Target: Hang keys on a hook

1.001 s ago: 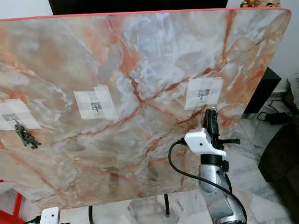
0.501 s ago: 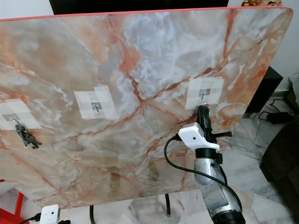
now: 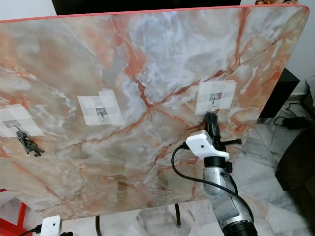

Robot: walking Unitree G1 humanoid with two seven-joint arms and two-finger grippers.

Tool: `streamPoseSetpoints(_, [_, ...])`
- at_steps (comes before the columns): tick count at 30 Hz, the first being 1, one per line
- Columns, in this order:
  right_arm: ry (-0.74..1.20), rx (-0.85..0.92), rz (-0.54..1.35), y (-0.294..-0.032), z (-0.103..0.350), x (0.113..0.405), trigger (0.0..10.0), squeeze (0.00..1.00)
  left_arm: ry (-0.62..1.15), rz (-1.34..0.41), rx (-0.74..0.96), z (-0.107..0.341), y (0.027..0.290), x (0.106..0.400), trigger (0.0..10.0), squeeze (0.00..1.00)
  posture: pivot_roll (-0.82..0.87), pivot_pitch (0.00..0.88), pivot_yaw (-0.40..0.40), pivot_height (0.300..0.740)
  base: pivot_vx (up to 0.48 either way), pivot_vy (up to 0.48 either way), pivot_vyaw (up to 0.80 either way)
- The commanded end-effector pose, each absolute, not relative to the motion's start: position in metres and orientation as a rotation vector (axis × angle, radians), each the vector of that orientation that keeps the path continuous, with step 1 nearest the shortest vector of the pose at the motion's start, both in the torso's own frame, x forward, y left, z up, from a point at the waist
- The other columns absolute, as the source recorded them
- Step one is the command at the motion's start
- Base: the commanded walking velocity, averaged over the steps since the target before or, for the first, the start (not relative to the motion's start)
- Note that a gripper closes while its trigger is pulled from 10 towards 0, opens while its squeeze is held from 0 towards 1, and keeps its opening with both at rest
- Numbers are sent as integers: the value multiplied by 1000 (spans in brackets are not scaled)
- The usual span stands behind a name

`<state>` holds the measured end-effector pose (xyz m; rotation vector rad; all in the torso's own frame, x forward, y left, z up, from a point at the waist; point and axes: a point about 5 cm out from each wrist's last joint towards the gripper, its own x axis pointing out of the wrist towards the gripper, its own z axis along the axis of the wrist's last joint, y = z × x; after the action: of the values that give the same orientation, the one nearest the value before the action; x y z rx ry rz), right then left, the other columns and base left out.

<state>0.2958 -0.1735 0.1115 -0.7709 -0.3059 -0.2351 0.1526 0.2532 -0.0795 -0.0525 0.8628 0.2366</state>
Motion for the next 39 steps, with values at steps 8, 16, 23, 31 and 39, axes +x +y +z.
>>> streamPoseSetpoints(8, [-331, -792, -260, -176, 120, 307, 10000, 0, 882, 243, -44, -81, 257, 147, 10000, 0, -30, 0, 33, 740, 0, 0, 0])
streamPoseSetpoints(16, [-327, -789, -257, -175, 119, 309, 10000, 0, 881, 241, -42, -81, 258, 147, 10000, 0, -31, 0, 33, 740, 0, 0, 0])
streamPoseSetpoints(23, [-319, -784, -251, -175, 117, 310, 10000, 0, 880, 239, -43, -81, 257, 147, 10000, 0, -31, 0, 33, 740, 0, 0, 0])
streamPoseSetpoints(31, [-322, -776, -239, -173, 117, 310, 10000, 0, 880, 239, -43, -81, 257, 147, 10000, 0, -30, 0, 32, 740, 0, 0, 0])
streamPoseSetpoints(39, [-336, -765, -229, -171, 116, 306, 10000, 1000, 881, 236, -45, -81, 257, 147, 10000, 0, -30, 0, 29, 740, 0, 0, 0])
